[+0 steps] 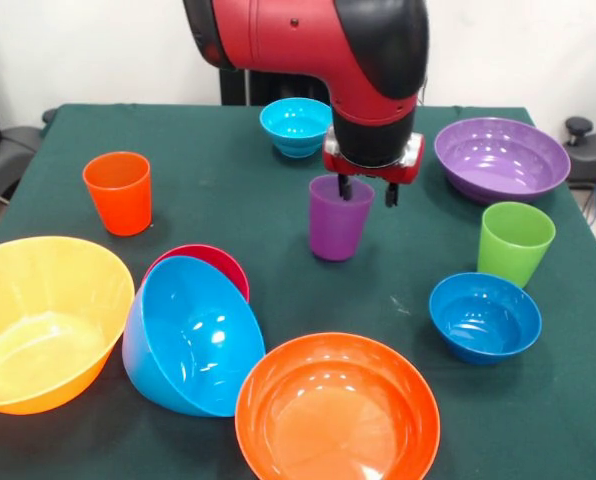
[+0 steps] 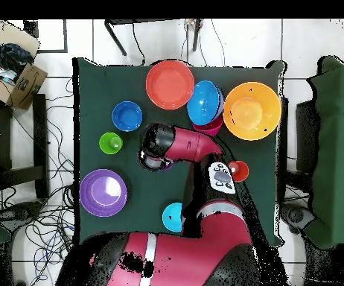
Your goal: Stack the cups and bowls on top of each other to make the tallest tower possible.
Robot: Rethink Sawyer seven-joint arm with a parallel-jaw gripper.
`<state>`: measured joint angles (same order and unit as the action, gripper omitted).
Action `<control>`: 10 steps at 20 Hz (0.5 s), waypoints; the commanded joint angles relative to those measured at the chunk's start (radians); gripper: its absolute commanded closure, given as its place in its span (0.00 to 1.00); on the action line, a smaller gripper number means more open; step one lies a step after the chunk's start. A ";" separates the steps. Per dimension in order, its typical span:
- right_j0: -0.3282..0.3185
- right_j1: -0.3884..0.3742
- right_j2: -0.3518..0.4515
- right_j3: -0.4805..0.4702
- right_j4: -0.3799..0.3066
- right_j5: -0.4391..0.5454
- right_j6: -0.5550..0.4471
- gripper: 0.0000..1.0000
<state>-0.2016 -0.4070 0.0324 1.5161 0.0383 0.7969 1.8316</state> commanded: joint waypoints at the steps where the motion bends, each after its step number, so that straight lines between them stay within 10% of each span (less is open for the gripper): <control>1: 0.027 -0.004 0.056 -0.066 -0.036 0.060 0.035 0.00; 10: 0.024 -0.076 0.062 -0.099 -0.028 0.145 0.017 0.00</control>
<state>-0.1861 -0.4539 0.0318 1.5002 0.0381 0.8601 1.8316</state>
